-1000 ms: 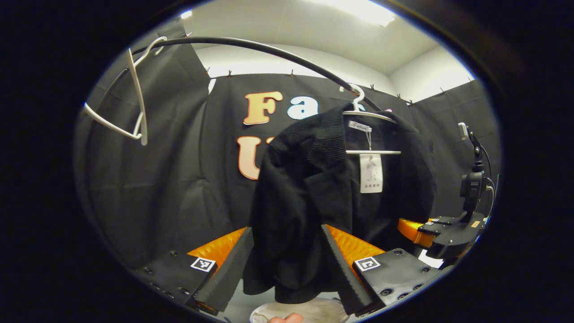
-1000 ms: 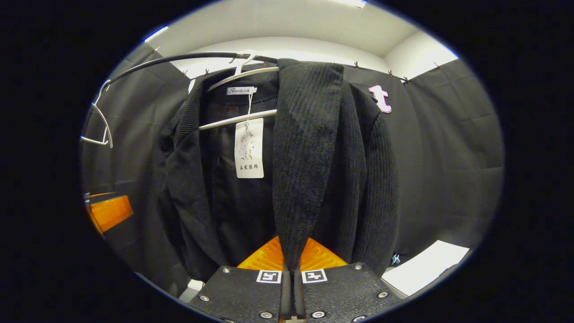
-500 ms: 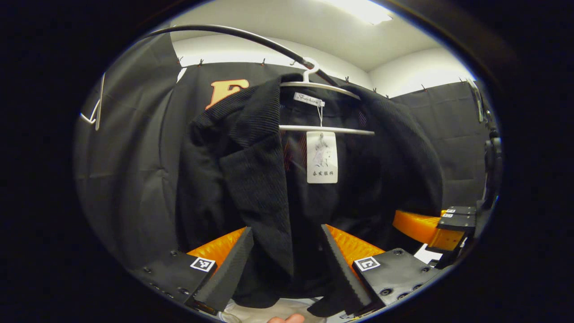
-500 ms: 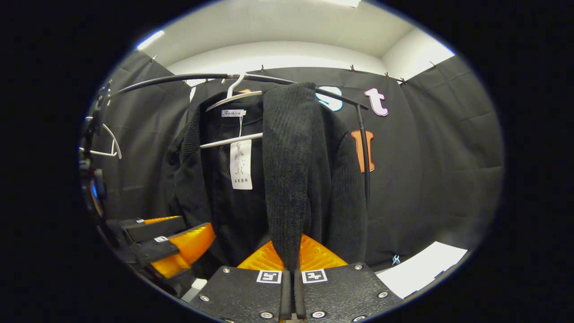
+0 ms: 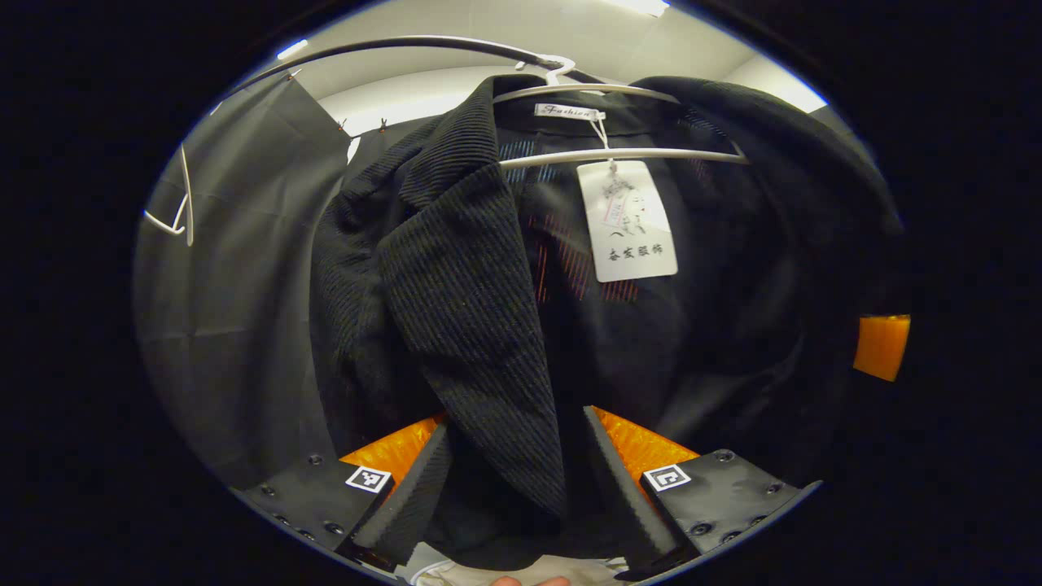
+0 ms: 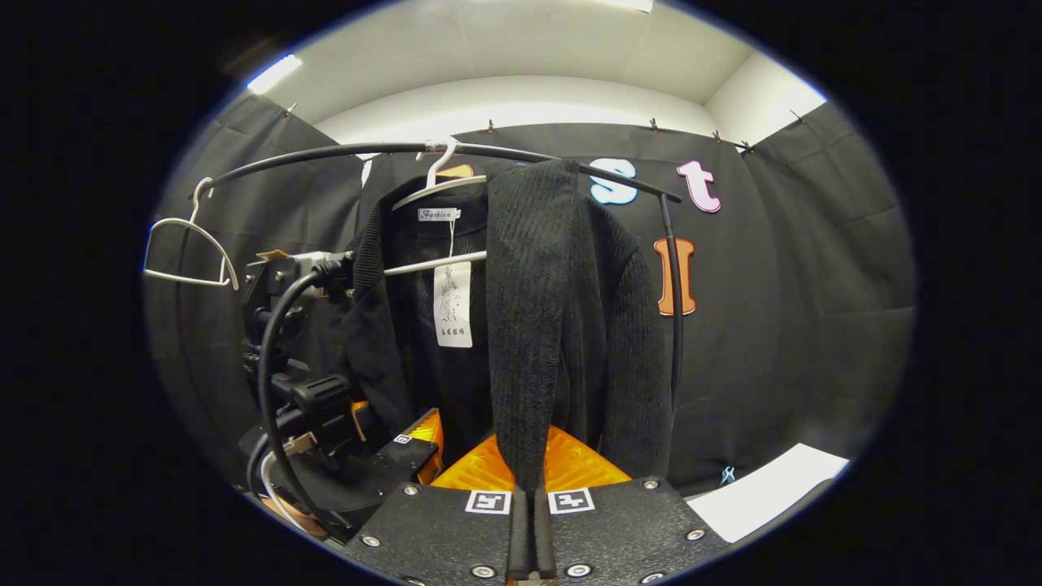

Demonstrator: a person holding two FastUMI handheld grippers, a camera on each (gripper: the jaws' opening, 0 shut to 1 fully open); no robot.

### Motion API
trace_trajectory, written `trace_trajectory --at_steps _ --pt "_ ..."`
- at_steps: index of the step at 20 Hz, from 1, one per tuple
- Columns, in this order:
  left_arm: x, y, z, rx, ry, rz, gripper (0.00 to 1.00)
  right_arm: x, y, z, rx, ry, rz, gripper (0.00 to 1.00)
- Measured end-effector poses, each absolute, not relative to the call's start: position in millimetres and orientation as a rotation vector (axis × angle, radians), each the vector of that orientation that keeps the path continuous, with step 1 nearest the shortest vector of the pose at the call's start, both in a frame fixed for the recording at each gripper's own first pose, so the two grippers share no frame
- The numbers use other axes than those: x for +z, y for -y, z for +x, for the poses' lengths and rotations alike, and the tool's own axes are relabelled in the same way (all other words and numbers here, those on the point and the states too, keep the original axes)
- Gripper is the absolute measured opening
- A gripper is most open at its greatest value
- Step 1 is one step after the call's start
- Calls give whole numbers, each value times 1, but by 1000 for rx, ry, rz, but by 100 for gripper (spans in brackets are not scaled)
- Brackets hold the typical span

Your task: Grasp the clothes on the hanger with both hands and then place them into the laundry hamper below.

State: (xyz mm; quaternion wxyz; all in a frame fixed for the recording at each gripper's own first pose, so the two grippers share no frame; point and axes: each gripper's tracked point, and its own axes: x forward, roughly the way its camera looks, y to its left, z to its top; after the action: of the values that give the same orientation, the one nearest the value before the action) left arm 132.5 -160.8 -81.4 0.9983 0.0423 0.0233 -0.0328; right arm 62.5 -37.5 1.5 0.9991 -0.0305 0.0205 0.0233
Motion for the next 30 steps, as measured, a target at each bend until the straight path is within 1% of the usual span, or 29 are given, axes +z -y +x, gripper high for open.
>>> trace_trajectory --at_steps 3,11,13,15,17,18,19,20,22,23,25,26,27,30 --pt "-79 150 134 -39 -33 75 89 3 39 61 48 -38 -65 3" --pt "-63 127 123 -43 3 77 41 0 38 61 53 -40 -57 3" --pt "-56 122 114 -60 8 70 19 2 41 59 46 -31 -57 4" --pt "-47 118 107 -93 15 68 20 7 44 57 30 -4 -67 3" --pt "-37 103 104 -83 26 80 12 10 46 53 16 9 -95 3" --pt "-29 99 98 -83 32 81 13 11 43 51 23 3 -98 3" --pt "-20 91 94 -76 38 78 13 16 42 48 24 6 -98 10" --pt "-11 84 92 -69 40 78 13 22 41 47 26 14 -105 2" --pt "8 65 88 -22 55 86 13 35 43 44 19 25 -128 0" --pt "18 59 88 -5 67 80 8 41 43 43 19 32 -131 0" --pt "37 43 86 44 91 77 9 55 49 41 2 52 -131 1" --pt "51 34 88 72 117 80 10 63 54 40 -10 65 -131 1" --pt "65 23 93 102 152 95 9 69 60 35 -27 80 -136 0" --pt "110 3 99 163 269 179 9 104 96 41 -102 142 -218 1"
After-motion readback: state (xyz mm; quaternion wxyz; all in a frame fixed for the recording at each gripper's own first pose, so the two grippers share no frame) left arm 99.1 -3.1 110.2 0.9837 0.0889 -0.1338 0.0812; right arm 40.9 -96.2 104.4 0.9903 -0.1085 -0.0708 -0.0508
